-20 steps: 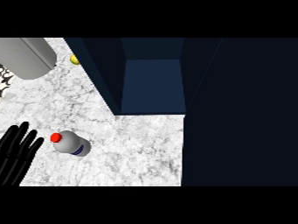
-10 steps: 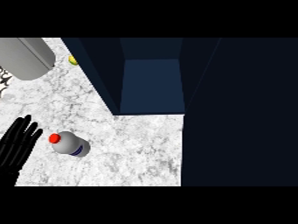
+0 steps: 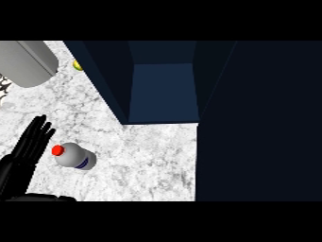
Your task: Pick up the bottled water, place it into the cabinet and close the cabinet
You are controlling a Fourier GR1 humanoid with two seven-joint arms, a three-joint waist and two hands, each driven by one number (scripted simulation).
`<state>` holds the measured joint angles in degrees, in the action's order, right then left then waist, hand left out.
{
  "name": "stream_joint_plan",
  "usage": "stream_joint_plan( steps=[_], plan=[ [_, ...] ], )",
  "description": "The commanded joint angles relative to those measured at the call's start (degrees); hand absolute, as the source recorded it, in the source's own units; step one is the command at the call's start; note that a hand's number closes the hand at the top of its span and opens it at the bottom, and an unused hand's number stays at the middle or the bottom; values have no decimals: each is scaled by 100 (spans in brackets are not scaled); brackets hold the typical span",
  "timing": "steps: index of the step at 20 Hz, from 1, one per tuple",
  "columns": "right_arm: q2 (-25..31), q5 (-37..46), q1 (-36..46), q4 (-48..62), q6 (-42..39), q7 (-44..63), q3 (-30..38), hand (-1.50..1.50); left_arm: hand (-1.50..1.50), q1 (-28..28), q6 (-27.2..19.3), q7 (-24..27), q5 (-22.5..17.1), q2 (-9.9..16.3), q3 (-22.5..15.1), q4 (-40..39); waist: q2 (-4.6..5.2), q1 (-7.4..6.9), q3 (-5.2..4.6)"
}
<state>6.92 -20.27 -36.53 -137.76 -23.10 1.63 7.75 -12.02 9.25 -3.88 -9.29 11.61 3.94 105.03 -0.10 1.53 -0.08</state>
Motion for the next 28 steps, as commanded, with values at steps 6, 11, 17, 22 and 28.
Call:
stream_joint_plan(
  steps=[6, 11, 17, 22, 28],
  plan=[
    [45, -1170, -661, -1077, -125, 257, 206, -150, -150, 204, 28, 974, 484, -162, 38, -1640, -4, 7, -2],
    [26, -1213, -871, -1445, -27, 391, 31, -150, -150, 905, 33, 914, 408, -89, 230, -2394, 2, 30, -5],
    [164, -1271, -776, -1311, -50, 238, 126, -150, -150, 1119, -22, 1842, 670, -54, 447, -3665, 17, -7, -9],
    [281, -1561, -1013, -1116, -249, -58, 422, -150, -150, 1183, 18, 2463, 608, -299, 501, -4331, 2, -3, -5],
    [216, -1289, -1040, -1245, -140, -113, 200, -150, -150, 1435, 870, 3148, 328, -191, 626, -5342, 6, -3, -11]
  ],
)
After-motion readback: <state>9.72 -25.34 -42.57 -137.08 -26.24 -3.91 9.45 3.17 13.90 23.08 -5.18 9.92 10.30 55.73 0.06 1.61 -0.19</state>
